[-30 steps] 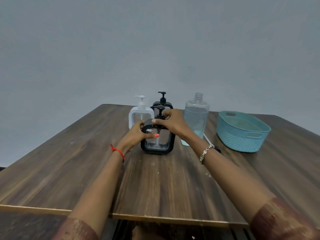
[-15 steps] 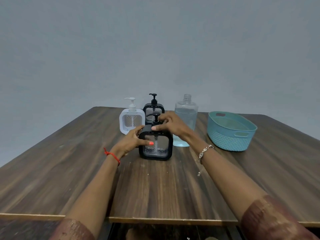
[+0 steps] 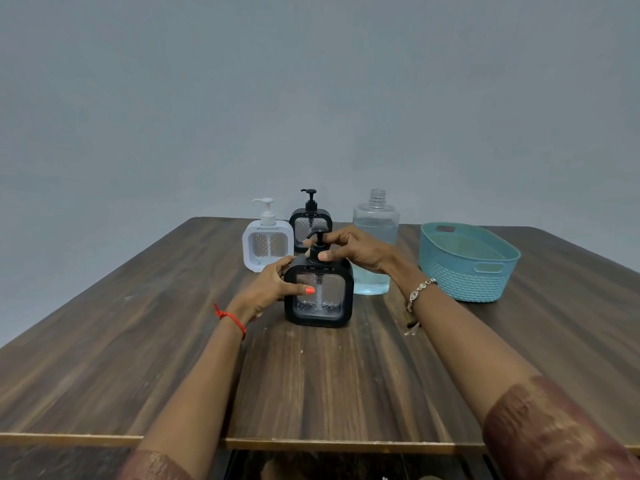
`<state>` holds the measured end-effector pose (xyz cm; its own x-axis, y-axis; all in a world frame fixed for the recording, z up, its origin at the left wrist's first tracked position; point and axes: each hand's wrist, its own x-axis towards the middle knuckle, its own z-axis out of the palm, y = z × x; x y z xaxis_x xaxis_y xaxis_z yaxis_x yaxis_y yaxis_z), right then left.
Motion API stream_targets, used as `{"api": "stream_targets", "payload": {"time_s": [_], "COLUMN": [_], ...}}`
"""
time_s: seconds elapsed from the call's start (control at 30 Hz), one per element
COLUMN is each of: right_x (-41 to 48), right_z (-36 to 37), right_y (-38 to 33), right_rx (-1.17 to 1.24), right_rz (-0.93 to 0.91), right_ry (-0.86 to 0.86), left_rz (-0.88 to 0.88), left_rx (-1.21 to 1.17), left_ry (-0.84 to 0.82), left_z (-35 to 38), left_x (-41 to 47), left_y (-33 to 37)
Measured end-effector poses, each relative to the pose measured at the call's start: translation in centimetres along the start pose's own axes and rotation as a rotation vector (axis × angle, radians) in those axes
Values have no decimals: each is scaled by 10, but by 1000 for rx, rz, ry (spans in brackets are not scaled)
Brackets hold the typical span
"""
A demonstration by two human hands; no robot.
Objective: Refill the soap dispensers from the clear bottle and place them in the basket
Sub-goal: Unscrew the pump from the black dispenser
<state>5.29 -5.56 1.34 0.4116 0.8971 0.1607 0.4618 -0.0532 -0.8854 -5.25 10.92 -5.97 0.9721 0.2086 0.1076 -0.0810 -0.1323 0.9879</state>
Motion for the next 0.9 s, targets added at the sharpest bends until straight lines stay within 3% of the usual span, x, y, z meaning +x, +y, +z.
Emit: {"api": "stream_targets", "payload": {"time_s": [0.07,0.23,0.3,0.43,0.6,0.67,0.77,0.9], "right_x": [0,-4,-4,-5,-12,-12,-11,-12], "right_z": [5,34,40,36,17,11,13,33], "right_y": [-2,-2,-2,-3,-2,-1,0,-4], "right_rx": [-48,-376,-403,-268,77,171,150,-175], "right_rz": [6,-21,-29,-56,-40,-14,-5,24], "right_ry": [77,477,538,456,10,-70,-1,358], "left_rz": [11,40,48,87,66,51,62,71], "left_rx": [2,-6,-13,-35,-108,-119,-115,-96], "left_ry": [18,65,62,35,-95,-111,-44,14], "left_z": [1,3,2,0,-10,-10,-7,-7], "left_x": [0,0,-1,-4,-8,-8,-5,-2], "left_y": [0,-2,-2,-1,-3,-3,-4,-4]}}
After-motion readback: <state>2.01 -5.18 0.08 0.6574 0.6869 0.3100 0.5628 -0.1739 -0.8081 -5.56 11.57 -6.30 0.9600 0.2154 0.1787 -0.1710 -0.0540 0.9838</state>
